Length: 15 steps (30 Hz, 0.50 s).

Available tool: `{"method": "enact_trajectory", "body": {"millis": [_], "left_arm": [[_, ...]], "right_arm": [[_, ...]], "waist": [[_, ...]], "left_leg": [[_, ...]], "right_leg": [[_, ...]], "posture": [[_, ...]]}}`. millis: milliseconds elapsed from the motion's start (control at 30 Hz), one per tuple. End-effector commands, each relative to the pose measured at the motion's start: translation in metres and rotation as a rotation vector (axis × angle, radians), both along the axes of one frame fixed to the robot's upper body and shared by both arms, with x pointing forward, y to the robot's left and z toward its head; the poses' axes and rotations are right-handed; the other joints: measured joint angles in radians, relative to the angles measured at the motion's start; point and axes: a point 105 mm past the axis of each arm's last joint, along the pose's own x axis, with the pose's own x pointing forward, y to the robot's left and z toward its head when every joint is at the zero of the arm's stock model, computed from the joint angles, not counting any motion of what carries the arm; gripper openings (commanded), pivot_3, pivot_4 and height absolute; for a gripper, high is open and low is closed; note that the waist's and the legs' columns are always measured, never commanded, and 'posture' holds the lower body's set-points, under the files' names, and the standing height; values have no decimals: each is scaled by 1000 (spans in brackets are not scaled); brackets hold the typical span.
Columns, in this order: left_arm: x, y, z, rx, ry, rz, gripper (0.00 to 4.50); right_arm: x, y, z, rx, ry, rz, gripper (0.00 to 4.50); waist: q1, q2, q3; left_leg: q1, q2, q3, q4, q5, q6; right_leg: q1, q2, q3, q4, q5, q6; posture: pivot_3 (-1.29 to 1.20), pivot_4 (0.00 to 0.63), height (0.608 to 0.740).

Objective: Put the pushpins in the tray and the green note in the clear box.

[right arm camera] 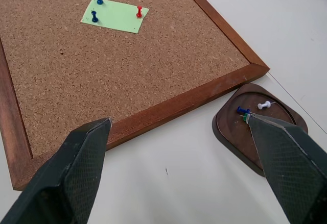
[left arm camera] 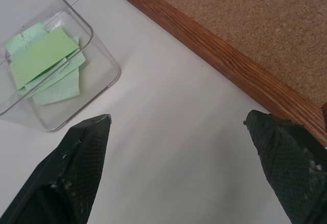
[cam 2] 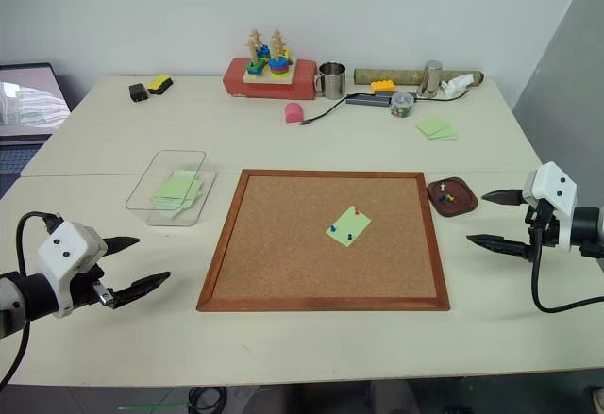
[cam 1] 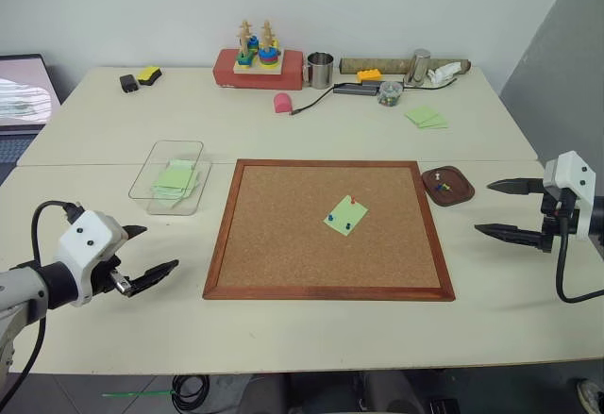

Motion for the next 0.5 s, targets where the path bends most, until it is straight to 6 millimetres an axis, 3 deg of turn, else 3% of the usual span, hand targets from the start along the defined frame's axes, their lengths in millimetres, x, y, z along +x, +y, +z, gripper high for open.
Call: {"method": "enact_trajectory", "body": {"millis": [33,500], "left_arm": [[0,-2,12,5,-42,-18,4500],[3,-6,13,9,-45,-18,4500]], "right_arm": [[-2,4,8,-9,-27,27,4462],[-2,6,6,-9,-18,32,4462]], "waist": [[0,0,0],[0,0,0]], "left_leg": [[0,0,0,0,0,0],[0,0,0,0,0,0]], "right_leg": [[0,0,0,0,0,0],[0,0,0,0,0,0]], "posture": [[0,150,740],[0,150,740]]}}
